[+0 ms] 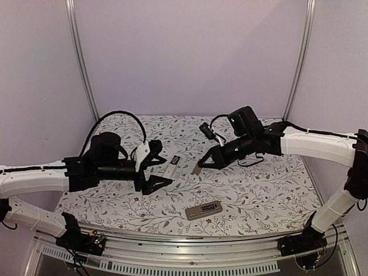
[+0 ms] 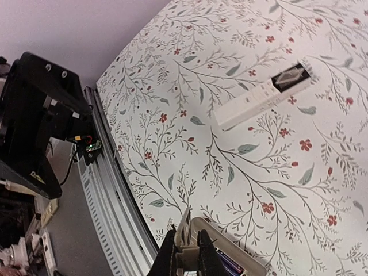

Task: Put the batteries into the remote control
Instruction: Pass from the left arm to the right, then hold the remote control without the battery cover at the center of the board, then load the battery cover onto the remote control without the battery cover.

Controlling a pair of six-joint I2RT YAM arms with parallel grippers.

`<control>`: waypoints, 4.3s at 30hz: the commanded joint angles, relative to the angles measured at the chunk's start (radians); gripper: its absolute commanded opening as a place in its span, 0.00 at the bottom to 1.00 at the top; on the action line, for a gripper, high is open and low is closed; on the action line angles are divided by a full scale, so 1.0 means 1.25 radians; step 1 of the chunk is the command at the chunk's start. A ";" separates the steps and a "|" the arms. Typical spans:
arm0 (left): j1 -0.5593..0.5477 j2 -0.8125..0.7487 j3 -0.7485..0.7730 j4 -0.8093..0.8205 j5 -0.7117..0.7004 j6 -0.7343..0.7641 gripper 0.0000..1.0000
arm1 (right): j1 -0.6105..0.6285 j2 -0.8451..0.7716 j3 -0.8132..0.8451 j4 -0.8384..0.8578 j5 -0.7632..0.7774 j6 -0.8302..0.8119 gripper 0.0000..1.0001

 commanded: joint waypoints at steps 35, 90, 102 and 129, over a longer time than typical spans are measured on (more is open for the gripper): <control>-0.255 0.583 0.119 0.042 -0.170 -0.009 0.71 | -0.042 -0.193 -0.616 0.546 -0.009 0.521 0.00; -0.290 0.625 0.103 0.038 -0.308 -0.171 0.69 | -0.052 0.039 -0.502 0.560 -0.120 0.363 0.00; -0.290 0.627 0.099 0.039 -0.313 -0.178 0.68 | -0.052 0.034 -0.531 0.562 -0.103 0.372 0.00; -0.290 0.642 0.106 0.034 -0.324 -0.161 0.68 | -0.052 0.053 -0.552 0.575 -0.096 0.370 0.00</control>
